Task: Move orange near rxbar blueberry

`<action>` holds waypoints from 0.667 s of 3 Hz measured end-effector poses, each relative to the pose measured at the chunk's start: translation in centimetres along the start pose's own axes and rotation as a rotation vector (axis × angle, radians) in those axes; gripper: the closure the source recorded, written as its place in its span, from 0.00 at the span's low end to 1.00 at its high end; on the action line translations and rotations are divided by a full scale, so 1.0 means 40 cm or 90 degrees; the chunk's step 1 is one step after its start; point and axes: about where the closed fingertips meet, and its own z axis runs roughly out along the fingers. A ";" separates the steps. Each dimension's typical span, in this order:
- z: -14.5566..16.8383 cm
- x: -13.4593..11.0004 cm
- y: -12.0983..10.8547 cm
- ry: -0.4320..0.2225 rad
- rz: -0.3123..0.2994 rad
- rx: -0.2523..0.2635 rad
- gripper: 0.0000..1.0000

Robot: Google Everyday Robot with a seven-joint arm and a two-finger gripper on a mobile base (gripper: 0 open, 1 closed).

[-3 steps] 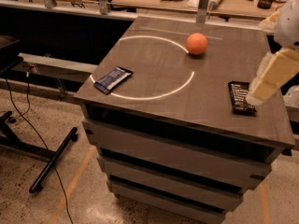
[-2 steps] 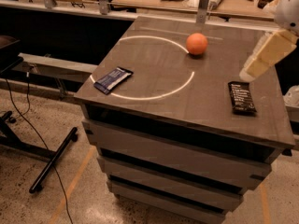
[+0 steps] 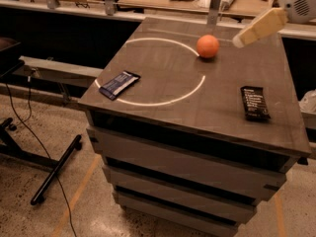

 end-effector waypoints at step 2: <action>0.204 -0.075 -0.079 -0.092 0.056 0.071 0.00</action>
Offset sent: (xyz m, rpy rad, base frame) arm 0.1352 0.0389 -0.0444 0.1597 -0.2172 -0.1966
